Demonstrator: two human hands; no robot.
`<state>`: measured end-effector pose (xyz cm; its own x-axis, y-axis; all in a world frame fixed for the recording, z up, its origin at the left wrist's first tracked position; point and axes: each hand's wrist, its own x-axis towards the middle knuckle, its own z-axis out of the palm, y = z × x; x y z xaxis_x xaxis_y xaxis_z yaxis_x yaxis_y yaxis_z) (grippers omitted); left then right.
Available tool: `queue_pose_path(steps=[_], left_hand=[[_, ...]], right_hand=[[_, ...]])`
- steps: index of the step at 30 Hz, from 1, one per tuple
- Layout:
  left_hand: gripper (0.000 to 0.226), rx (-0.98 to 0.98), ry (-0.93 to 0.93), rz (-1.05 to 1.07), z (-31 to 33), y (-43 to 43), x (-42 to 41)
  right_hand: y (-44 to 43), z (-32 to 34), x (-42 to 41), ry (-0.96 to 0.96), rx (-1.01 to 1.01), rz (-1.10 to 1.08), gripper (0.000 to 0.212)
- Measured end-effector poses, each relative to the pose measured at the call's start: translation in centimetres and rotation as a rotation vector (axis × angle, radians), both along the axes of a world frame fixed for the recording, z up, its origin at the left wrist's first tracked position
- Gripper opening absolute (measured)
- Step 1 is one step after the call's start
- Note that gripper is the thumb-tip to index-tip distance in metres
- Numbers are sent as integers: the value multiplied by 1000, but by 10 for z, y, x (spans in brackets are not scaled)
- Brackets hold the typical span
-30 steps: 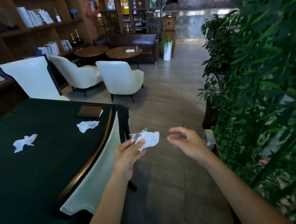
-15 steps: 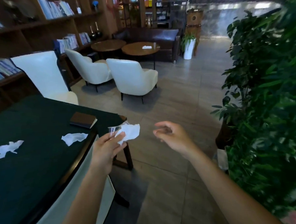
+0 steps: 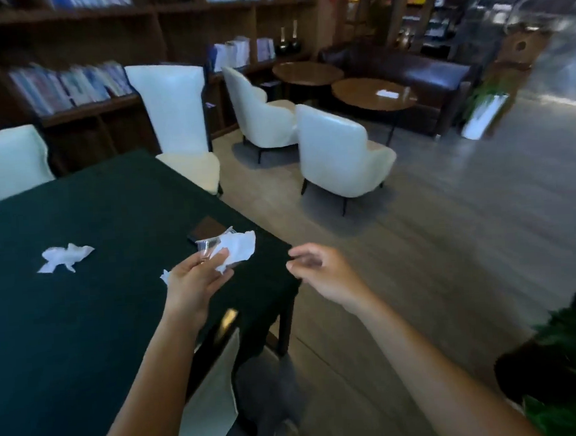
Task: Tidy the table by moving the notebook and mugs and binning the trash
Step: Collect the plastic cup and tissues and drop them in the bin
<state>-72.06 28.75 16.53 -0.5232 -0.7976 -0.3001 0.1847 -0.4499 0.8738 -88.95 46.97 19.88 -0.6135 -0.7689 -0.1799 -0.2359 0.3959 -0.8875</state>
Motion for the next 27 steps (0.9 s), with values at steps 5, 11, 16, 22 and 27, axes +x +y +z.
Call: queue_pose_path(steps=[5, 11, 16, 22, 27], left_hand=[[12, 42, -70, 183, -24, -61, 2], [14, 84, -198, 360, -66, -97, 50], [14, 183, -264, 506, -95, -106, 76], [8, 223, -345, 575, -109, -125, 72], [10, 299, -427, 727, -122, -156, 69]], right_hand=[[-102, -36, -25, 46, 139, 173, 32], [-202, -90, -7, 154, 325, 452, 51], [-265, -139, 14, 404, 410, 715, 63], [-319, -193, 26, 515, 383, 840, 47], [-369, -202, 30, 234, 259, 789, 14]])
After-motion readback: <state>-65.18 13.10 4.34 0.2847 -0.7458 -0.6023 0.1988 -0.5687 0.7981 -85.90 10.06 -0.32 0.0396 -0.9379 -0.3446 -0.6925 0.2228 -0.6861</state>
